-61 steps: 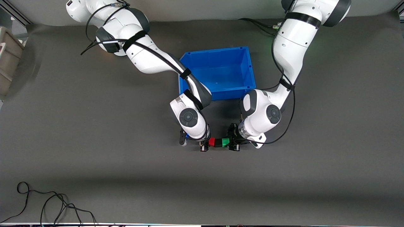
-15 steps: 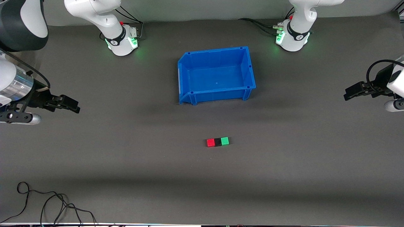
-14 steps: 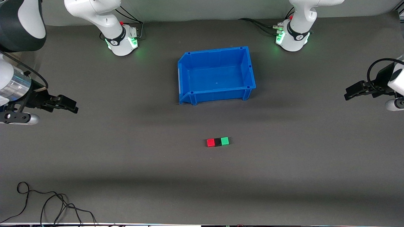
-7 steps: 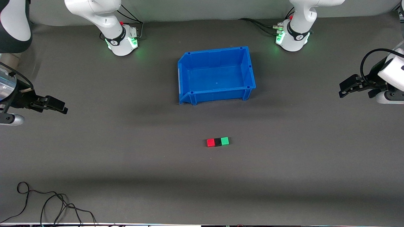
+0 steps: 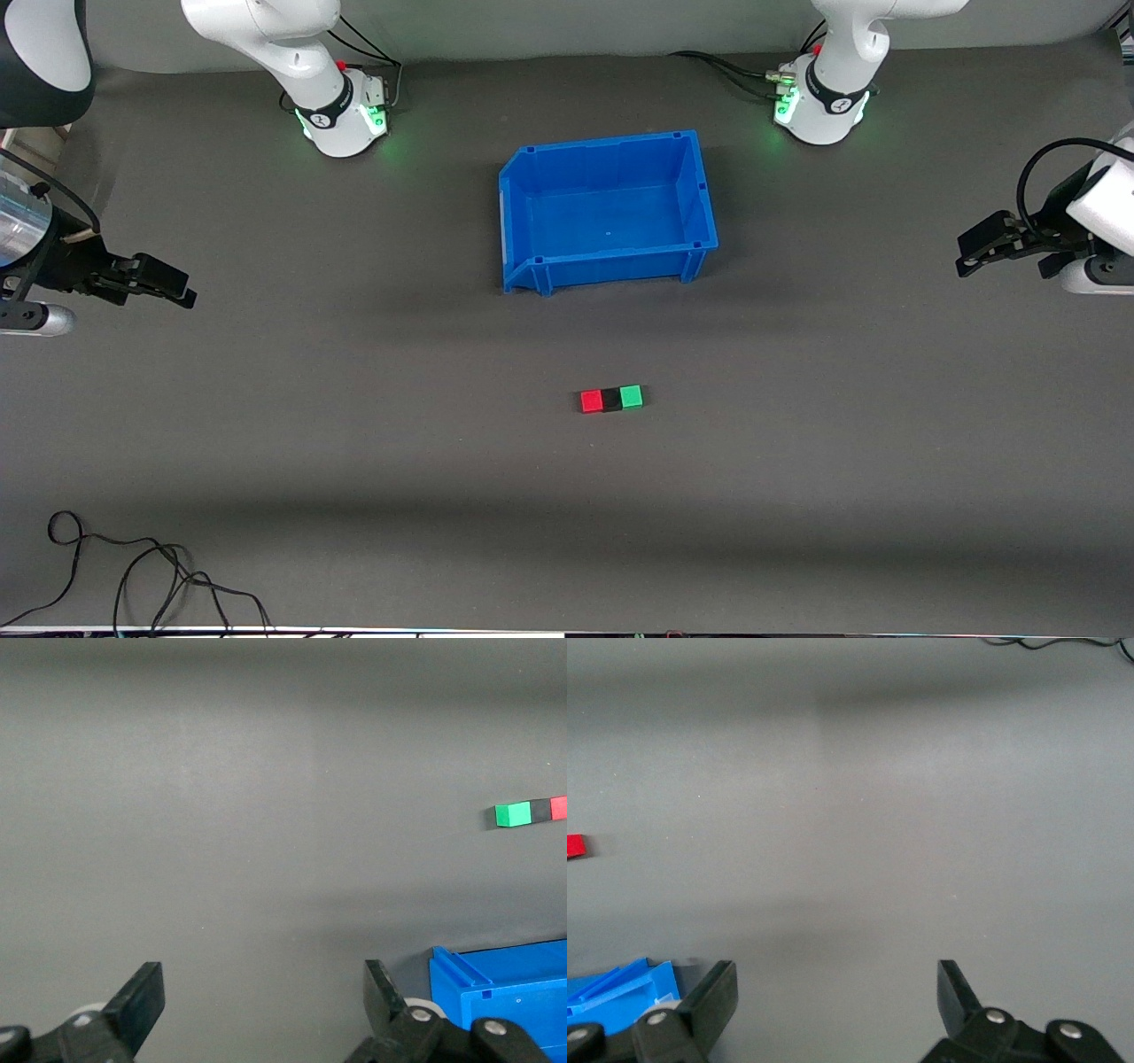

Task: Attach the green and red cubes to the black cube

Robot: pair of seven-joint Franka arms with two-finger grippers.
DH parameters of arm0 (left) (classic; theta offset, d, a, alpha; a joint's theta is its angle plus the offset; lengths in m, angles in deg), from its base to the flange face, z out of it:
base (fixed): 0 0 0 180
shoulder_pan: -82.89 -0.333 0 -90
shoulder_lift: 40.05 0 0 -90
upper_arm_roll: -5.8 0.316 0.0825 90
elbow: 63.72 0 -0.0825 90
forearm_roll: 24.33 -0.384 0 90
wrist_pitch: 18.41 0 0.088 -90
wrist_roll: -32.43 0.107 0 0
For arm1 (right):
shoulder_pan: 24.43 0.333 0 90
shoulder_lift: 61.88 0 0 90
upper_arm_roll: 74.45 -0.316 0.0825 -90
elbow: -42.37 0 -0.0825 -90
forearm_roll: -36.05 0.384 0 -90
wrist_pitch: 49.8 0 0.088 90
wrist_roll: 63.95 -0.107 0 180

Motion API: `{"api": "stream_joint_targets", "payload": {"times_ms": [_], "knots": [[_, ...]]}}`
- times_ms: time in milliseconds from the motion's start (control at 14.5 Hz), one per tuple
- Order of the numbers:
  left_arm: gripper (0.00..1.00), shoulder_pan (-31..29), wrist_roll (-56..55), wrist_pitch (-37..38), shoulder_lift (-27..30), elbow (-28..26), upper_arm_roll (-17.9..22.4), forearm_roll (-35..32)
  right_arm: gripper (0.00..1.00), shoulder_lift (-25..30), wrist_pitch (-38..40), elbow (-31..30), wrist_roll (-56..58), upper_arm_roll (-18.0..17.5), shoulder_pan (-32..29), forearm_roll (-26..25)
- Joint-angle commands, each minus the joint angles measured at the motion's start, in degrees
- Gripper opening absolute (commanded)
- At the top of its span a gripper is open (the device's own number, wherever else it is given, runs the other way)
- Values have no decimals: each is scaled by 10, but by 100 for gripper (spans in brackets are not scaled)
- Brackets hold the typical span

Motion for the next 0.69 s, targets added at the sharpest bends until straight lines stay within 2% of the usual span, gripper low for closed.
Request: {"api": "stream_joint_targets", "payload": {"times_ms": [0, 621], "knots": [[100, 2, 17, 12, -4, 14, 3, -9, 100, 10, -2, -16, -11, -8, -1, -13], [100, 0, 35, 26, -3, 14, 4, -27, 100, 10, -1, -16, -10, -8, -1, -13]]}}
